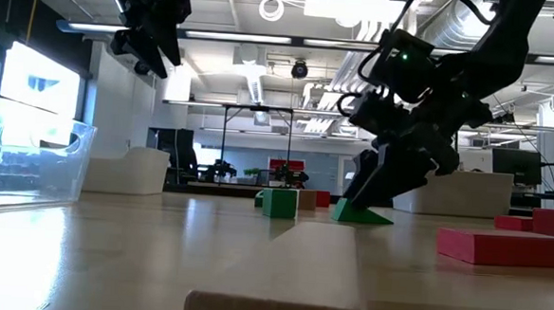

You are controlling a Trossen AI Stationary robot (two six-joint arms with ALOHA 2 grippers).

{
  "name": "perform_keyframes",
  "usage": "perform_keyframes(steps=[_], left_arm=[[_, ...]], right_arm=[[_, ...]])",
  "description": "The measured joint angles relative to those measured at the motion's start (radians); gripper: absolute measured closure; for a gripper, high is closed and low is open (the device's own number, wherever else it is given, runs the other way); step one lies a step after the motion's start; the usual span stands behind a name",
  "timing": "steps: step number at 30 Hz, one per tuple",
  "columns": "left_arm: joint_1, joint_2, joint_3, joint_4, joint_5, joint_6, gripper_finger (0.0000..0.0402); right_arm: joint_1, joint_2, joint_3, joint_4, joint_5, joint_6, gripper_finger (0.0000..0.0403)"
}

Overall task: Sort & place blocks by color
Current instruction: Put the green rectangle into the right white bin

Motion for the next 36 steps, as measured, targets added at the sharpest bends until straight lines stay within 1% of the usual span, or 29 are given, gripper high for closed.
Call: perform_keyframes(steps=[6, 8, 11, 16, 17, 22, 25, 29, 33, 36], left_arm=[[0.000, 0.000, 0.000, 0.000, -0.001, 0.012, 0.0182], [0.000, 0.000, 0.000, 0.000, -0.004, 0.017, 0.0183], [0.000, 0.000, 0.000, 0.000, -0.004, 0.018, 0.0183], [0.000, 0.000, 0.000, 0.000, -0.004, 0.019, 0.0183], [0.000, 0.000, 0.000, 0.000, -0.004, 0.019, 0.0183], [0.000, 0.000, 0.000, 0.000, -0.040, 0.020, 0.0181], [0.000, 0.000, 0.000, 0.000, -0.067, 0.020, 0.0182], [0.000, 0.000, 0.000, 0.001, -0.083, 0.020, 0.0183], [0.000, 0.000, 0.000, 0.011, -0.086, 0.040, 0.0183], [0.000, 0.000, 0.000, 0.049, -0.086, 0.060, 0.0183]], right_arm=[[0.000, 0.037, 0.001, 0.012, -0.015, 0.018, 0.0170], [0.000, 0.039, 0.002, 0.014, -0.013, 0.047, 0.0179], [0.000, 0.038, 0.002, 0.015, -0.004, 0.076, 0.0212], [-0.001, 0.036, 0.002, 0.015, -0.005, 0.155, 0.0294], [0.000, 0.036, 0.002, 0.014, -0.008, 0.176, 0.0298], [-0.001, 0.029, 0.002, 0.012, -0.007, 0.289, 0.0298], [0.001, -0.004, -0.002, -0.012, 0.010, 0.350, 0.0298], [0.002, -0.083, -0.002, -0.036, 0.084, 0.389, 0.0298], [-0.002, -0.173, -0.002, -0.114, 0.185, 0.410, 0.0298], [-0.011, -0.251, -0.002, -0.168, 0.253, 0.411, 0.0298]])
